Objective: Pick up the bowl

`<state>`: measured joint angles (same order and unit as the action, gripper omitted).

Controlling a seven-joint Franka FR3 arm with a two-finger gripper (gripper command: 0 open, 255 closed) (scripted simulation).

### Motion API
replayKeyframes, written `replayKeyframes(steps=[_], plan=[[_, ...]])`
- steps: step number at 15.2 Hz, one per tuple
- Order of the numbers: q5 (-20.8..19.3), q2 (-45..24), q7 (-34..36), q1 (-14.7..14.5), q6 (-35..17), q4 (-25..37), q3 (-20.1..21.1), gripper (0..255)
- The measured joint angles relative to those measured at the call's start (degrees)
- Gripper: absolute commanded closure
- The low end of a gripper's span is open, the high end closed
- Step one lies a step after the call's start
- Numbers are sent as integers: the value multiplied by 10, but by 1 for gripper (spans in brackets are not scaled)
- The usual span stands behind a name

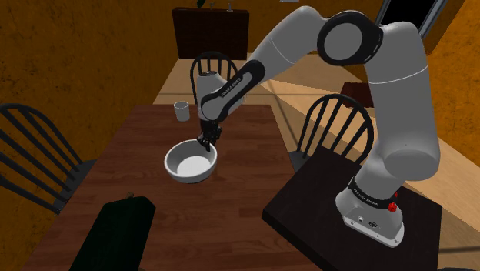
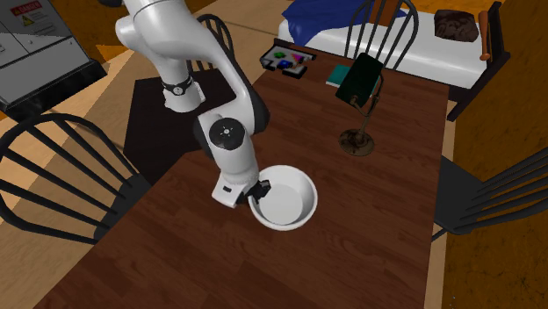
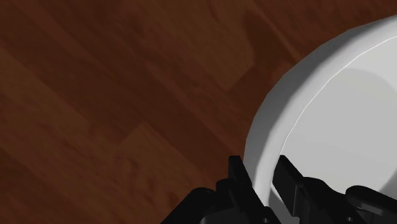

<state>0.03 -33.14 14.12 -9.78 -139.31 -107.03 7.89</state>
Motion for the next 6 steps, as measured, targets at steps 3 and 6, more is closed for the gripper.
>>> replayKeyframes(steps=[3,6], plan=[[2,15,0,1,16,1,1,255],[3,29,-1,3,30,1,3,255]])
